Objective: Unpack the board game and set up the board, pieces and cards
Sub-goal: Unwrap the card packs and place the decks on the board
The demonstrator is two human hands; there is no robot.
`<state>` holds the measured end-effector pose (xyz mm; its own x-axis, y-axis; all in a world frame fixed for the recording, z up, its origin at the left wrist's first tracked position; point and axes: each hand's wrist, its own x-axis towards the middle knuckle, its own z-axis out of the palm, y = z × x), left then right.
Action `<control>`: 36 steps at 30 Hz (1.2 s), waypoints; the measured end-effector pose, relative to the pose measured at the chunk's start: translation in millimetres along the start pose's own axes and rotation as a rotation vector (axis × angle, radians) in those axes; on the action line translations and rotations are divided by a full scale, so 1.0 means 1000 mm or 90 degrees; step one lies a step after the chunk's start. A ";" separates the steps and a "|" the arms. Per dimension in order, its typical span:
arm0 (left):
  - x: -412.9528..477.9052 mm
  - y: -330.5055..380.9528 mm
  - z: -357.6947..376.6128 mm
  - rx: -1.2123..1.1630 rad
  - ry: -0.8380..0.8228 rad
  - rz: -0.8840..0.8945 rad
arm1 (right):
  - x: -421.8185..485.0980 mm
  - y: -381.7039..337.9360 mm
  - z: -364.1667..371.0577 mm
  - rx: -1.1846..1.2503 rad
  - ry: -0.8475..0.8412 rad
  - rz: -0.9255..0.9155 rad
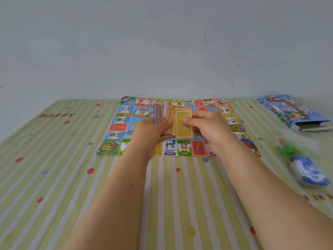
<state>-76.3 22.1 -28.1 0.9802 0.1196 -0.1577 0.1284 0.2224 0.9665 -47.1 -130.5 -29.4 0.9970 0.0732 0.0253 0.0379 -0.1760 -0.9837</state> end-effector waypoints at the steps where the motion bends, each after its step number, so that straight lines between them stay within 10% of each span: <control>1: 0.000 0.000 0.000 -0.001 -0.001 0.001 | 0.001 0.001 0.000 0.001 0.004 0.001; 20: 0.000 -0.001 0.002 0.015 0.019 0.018 | -0.003 -0.004 -0.005 -0.039 0.031 0.002; 36: 0.003 -0.011 0.008 0.323 0.163 0.134 | -0.006 0.001 0.009 -0.169 -0.035 -0.056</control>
<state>-73.3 12.2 -38.0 0.9330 0.3542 0.0644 0.0535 -0.3132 0.9482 -54.1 -122.1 -32.0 0.9842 0.1518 0.0914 0.1476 -0.4169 -0.8969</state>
